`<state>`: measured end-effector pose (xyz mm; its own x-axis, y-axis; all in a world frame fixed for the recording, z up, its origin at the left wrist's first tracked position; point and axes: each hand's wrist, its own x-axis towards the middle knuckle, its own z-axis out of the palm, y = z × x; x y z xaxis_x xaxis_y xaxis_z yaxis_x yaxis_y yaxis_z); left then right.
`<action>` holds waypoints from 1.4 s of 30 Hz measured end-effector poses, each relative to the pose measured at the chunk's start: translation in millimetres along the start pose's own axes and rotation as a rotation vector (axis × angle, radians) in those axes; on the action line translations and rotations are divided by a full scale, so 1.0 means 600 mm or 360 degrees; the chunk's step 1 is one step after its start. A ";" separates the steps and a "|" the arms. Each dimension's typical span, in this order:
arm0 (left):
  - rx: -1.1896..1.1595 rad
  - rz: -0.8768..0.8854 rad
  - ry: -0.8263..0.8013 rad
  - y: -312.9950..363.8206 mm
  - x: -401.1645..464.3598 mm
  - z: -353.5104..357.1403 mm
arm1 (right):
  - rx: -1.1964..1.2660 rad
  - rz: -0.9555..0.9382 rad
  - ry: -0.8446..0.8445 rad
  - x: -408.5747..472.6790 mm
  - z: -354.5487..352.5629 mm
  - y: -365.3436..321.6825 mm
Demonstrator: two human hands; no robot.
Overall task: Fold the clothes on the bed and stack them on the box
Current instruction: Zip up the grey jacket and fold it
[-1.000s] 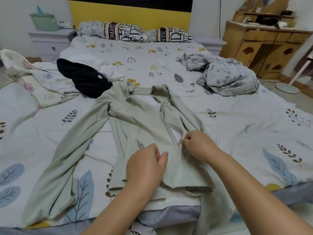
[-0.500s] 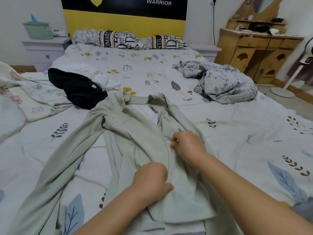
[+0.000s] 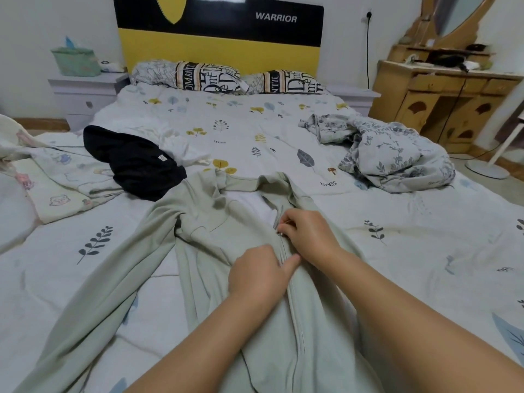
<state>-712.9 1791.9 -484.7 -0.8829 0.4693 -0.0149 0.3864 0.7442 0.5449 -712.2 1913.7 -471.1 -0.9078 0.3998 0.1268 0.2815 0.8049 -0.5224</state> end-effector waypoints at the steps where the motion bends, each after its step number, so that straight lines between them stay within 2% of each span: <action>1: -0.0008 0.0016 -0.0006 0.003 0.015 0.007 | 0.0040 -0.0011 -0.0012 0.002 -0.002 0.000; 6: -0.0099 0.0180 -0.0141 -0.018 0.055 0.022 | -0.0031 -0.0002 -0.0087 0.030 -0.005 0.006; 11: -0.0115 0.0286 -0.0416 -0.073 0.050 0.022 | -0.0060 0.0110 0.0099 0.080 0.004 0.001; 22: -0.0144 0.0193 -0.0819 -0.094 0.070 0.006 | 0.0004 0.0179 0.0179 0.209 0.009 -0.010; 23: -0.0111 0.0179 -0.0741 -0.084 0.076 -0.002 | 0.0036 0.0156 0.0169 0.215 0.011 -0.009; 27: -0.0178 -0.0006 -0.0002 -0.042 0.131 -0.012 | 0.0178 0.0047 0.0194 0.219 0.013 -0.007; 29: -0.0246 0.0006 0.0140 -0.026 0.165 -0.001 | 0.0211 0.0010 0.0199 0.220 0.012 -0.006; 33: -0.0225 0.0168 0.0122 -0.026 0.207 0.024 | 0.0146 -0.0017 0.0171 0.235 0.009 -0.003; 36: -0.0249 0.0169 0.0108 -0.051 0.206 0.034 | 0.0044 0.0011 0.0159 0.255 0.010 -0.001; 42: -0.0170 0.0126 0.0005 -0.080 0.183 0.050 | -0.0004 0.0200 0.0308 0.314 0.015 -0.005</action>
<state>-820.3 1821.8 -537.8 -0.8516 0.5231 0.0342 0.4246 0.6500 0.6303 -886.8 1982.7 -453.2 -0.7892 0.5732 0.2205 0.3893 0.7445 -0.5423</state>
